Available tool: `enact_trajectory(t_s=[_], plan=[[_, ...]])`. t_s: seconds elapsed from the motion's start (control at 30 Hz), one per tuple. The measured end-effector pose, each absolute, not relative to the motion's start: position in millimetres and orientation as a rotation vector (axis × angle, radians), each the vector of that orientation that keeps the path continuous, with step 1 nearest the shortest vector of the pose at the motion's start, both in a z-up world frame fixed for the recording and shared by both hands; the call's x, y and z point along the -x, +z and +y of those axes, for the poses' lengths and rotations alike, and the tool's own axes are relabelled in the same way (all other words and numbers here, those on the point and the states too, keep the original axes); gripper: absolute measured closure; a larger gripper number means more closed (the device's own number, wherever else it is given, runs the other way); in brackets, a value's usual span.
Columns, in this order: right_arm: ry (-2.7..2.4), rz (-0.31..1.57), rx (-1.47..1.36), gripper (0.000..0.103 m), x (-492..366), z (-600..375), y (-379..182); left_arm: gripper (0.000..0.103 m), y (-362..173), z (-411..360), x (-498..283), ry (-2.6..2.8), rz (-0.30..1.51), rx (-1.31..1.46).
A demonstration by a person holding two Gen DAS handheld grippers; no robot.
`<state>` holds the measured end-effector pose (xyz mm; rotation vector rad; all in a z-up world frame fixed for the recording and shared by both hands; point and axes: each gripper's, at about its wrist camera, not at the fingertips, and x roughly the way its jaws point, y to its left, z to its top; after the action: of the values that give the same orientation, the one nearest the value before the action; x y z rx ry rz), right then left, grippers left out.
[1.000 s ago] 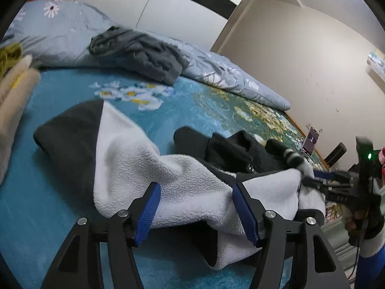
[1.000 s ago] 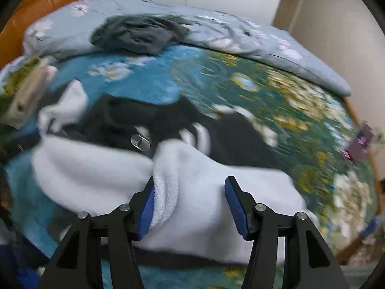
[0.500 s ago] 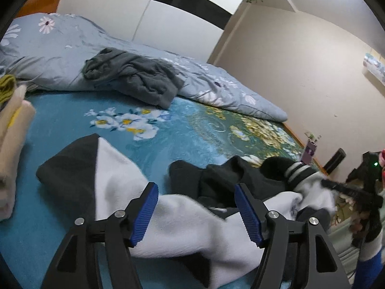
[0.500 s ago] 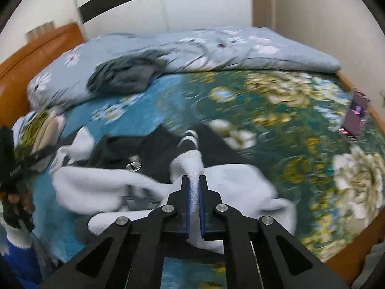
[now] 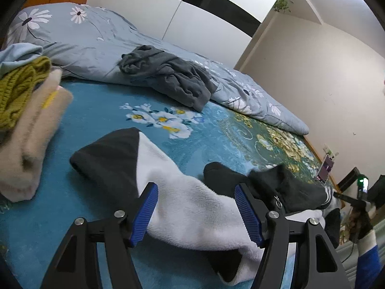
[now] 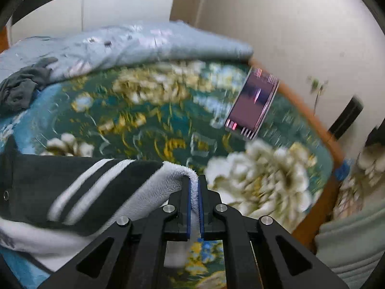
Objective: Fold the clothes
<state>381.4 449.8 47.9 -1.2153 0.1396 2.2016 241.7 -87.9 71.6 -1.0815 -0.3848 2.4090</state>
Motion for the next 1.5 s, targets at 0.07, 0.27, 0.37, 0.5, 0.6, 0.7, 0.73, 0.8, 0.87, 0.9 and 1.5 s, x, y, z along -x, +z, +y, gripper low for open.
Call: enact_trajectory(t_s=[0.07,0.27,0.37,0.5,0.6,0.7,0.73,0.8,0.87,0.9,1.5], plan=[[2.193,0.173,1.253,0.098,-377.8,455.4,30.3,0.033,70.4,-90.2,-243.8,2.413,-0.379,1.103],[2.212,0.147,1.302,0.096,-379.2,453.6,24.2,0.033,56.3,-104.7,-252.0,2.407,-0.451,1.219],[2.227,0.125,1.272,0.085,-383.1,450.8,38.3,0.033,48.6,-118.4,-259.4,2.413,-0.502,1.259],[2.330,0.095,1.215,0.075,-373.0,431.6,63.0,0.033,34.7,-129.8,-254.0,2.354,-0.652,1.286],[2.499,0.114,1.257,0.050,-347.2,402.9,68.3,0.033,18.8,-130.7,-245.1,2.219,-0.850,1.281],[2.685,0.153,1.433,0.048,-301.2,362.4,52.1,0.033,4.1,-125.8,-237.4,2.119,-0.968,1.305],[2.732,0.163,1.493,0.047,-286.9,349.5,45.3,0.033,2.6,-123.5,-235.8,2.127,-0.967,1.313],[2.780,0.158,1.611,0.045,-262.4,326.6,29.1,0.033,2.7,-119.8,-231.9,2.152,-0.955,1.293],[2.784,0.108,1.740,0.045,-238.9,311.1,10.2,0.033,2.0,-118.9,-225.5,2.146,-0.975,1.276],[2.781,0.090,1.785,0.044,-229.8,306.8,2.5,0.033,1.0,-118.4,-221.7,2.136,-0.988,1.264],[2.728,0.285,1.870,0.082,-225.8,282.0,-15.6,0.079,8.0,-112.0,-204.5,2.219,-0.931,1.135]])
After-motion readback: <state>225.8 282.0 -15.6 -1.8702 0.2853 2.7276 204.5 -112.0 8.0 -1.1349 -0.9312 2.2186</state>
